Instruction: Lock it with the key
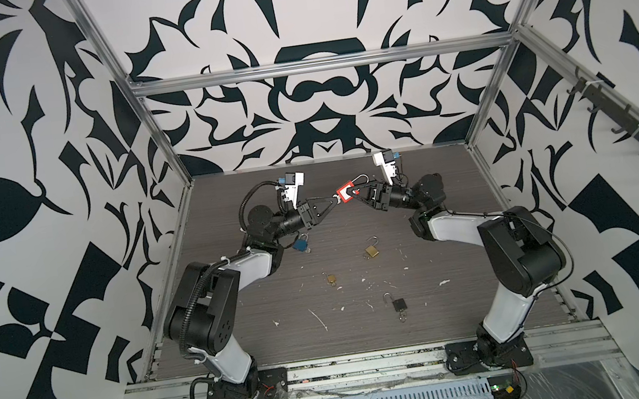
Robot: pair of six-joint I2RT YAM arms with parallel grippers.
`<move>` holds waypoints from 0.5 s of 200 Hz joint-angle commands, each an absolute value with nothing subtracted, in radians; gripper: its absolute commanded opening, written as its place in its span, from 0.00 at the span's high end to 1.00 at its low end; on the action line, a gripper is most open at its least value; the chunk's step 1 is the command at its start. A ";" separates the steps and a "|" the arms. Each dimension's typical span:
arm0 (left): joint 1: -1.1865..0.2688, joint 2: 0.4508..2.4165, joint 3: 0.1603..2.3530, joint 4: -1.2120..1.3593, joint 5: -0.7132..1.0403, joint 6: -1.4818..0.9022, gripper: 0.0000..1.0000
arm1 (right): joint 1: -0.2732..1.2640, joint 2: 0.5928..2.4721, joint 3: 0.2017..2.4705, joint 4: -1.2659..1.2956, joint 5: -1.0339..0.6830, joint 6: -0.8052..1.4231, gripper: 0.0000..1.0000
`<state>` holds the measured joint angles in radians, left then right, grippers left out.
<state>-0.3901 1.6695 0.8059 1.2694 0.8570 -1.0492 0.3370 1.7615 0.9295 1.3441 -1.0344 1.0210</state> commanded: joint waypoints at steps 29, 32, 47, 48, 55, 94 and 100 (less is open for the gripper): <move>-0.312 1.640 0.772 1.359 0.859 -1.080 1.00 | 0.208 1.700 0.968 1.423 -0.997 1.020 1.00; -0.309 1.638 0.768 1.360 0.860 -1.079 1.00 | 0.203 1.699 0.968 1.422 -0.996 1.024 1.00; -0.294 1.626 0.751 1.362 0.869 -1.078 1.00 | 0.185 1.690 0.962 1.423 -0.991 1.029 1.00; -0.294 1.625 0.750 1.362 0.871 -1.078 1.00 | 0.184 1.689 0.962 1.423 -0.991 1.029 1.00; -0.288 1.618 0.742 1.362 0.873 -1.078 1.00 | 0.176 1.685 0.959 1.424 -0.986 1.029 1.00; -0.247 1.558 0.704 1.281 0.865 -1.030 1.00 | 0.166 1.685 0.962 1.331 -0.966 1.026 1.00; -0.240 1.537 0.702 1.231 0.860 -1.002 1.00 | 0.167 1.684 0.960 1.286 -0.962 1.019 1.00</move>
<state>-0.2615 1.6180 0.7208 1.2861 0.8680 -1.0557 0.1490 1.7283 0.9295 1.3396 -0.9817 1.0267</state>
